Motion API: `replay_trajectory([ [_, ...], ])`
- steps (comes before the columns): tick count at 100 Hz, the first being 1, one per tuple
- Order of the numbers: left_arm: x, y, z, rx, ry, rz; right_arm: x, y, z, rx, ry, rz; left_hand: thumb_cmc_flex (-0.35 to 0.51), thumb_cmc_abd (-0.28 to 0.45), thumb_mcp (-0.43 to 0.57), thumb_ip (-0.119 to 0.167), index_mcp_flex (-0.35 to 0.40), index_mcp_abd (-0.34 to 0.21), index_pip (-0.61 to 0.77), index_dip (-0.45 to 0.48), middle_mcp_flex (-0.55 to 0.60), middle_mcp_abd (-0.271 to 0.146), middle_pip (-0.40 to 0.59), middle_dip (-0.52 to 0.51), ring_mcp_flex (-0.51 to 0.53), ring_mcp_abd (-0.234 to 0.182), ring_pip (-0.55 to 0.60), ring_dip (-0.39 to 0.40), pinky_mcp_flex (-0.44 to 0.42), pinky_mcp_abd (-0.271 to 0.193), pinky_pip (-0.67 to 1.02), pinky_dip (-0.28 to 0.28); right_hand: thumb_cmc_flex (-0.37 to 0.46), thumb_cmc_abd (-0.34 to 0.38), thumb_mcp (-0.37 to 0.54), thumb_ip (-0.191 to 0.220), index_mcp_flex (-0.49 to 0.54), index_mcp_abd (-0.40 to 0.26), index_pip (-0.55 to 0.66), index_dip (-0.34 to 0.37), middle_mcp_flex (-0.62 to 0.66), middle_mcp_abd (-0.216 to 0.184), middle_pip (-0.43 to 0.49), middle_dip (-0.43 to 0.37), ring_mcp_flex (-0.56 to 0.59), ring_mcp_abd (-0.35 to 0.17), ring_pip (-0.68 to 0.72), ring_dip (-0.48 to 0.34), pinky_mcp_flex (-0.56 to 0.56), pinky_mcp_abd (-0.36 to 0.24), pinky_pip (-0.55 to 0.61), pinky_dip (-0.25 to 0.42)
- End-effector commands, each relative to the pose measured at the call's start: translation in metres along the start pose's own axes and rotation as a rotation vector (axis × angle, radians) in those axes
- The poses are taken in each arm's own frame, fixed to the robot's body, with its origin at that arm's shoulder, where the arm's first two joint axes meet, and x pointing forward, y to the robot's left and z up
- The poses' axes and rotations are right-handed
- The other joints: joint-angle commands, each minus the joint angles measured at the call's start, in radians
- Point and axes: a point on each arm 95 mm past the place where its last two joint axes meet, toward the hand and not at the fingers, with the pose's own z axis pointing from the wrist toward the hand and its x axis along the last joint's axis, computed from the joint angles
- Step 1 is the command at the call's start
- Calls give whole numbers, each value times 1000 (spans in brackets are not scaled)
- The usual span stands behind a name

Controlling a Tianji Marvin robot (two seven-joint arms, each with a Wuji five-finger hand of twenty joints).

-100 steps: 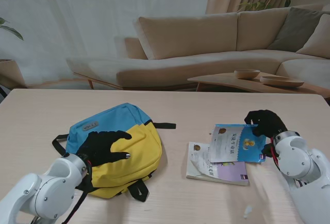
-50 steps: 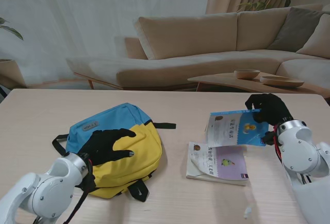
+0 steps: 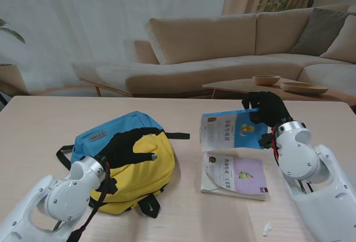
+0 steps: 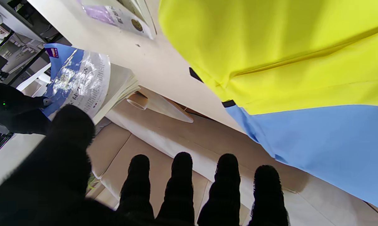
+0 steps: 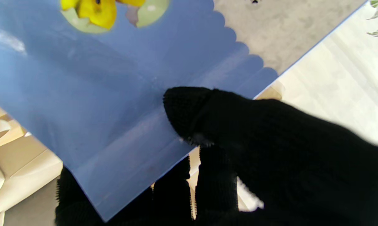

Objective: Pack books into the school bag then zip close the school bag

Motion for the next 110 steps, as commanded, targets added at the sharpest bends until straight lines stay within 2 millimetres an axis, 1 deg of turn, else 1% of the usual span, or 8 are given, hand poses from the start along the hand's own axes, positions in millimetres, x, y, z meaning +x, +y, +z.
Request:
replay_trajectory([
  [1, 4, 2, 7, 3, 24, -30, 19, -8, -1, 15, 32, 37, -41, -31, 36, -28, -39, 4, -52, -26, -46, -29, -16, -20, -44, -36, -45, -22, -17, -25, -46, 6, 18, 122, 151, 129, 109, -38, 226, 102, 45, 50, 75, 12, 58, 34, 50, -5, -7, 15, 27, 15],
  [15, 5, 4, 19, 30, 50, -67, 36, -19, -4, 32, 45, 94, -57, -55, 70, -34, -40, 8, -96, -29, -66, -32, -15, -21, -56, -42, -59, -28, -20, -31, -60, 6, 20, 120, 151, 123, 109, -34, 226, 101, 43, 53, 75, 11, 55, 37, 50, -5, -10, 16, 28, 17],
  [45, 17, 3, 32, 23, 89, -148, 65, -38, -17, 64, 69, 195, -70, -63, 94, -39, -26, 35, -63, -1, -48, -25, -4, -18, -47, -39, -62, -25, -15, -28, -78, 9, 27, 122, 151, 113, 108, -29, 227, 102, 40, 59, 79, 9, 49, 43, 52, -3, -15, 20, 31, 21],
  [76, 22, 8, 40, 0, 114, -184, 84, -57, -30, 98, 79, 276, -49, -51, 118, -35, -26, 52, 89, 46, 28, -15, 33, 1, -12, -24, -35, -10, 7, -14, -97, 29, 33, 124, 151, 102, 109, -27, 228, 102, 36, 62, 80, 7, 45, 47, 52, -2, -20, 19, 32, 23],
  [85, 24, 8, 43, 2, 125, -195, 90, -61, -35, 102, 79, 312, -27, -54, 157, -28, -27, 53, 188, 85, 55, -12, 53, 12, 6, -22, -17, -6, 22, -5, -86, 41, 38, 123, 151, 97, 109, -23, 228, 102, 36, 67, 80, 7, 45, 50, 53, -1, -24, 22, 32, 24],
  [99, 26, 7, 46, -1, 150, -200, 99, -67, -41, 110, 85, 353, 8, -57, 223, -25, 26, 58, 327, 164, 135, -4, 115, 49, 86, -4, 75, 41, 56, 18, 76, 87, 40, 123, 151, 93, 109, -19, 228, 102, 34, 68, 80, 7, 42, 52, 53, -1, -27, 21, 32, 25],
  [105, 28, 8, 46, -2, 162, -211, 103, -69, -43, 110, 84, 369, 45, -56, 243, -22, 64, 61, 401, 227, 191, 3, 160, 78, 148, 13, 146, 75, 76, 38, 221, 81, 42, 124, 151, 91, 109, -20, 228, 102, 34, 70, 81, 7, 42, 53, 53, -1, -27, 23, 32, 25],
  [110, 29, 8, 46, -7, 172, -217, 106, -70, -44, 109, 84, 379, 95, -46, 244, -18, 94, 61, 456, 279, 238, 4, 196, 97, 199, 25, 206, 93, 99, 51, 344, 55, 42, 124, 151, 90, 109, -20, 228, 102, 33, 69, 81, 7, 41, 54, 53, -1, -27, 24, 33, 26],
])
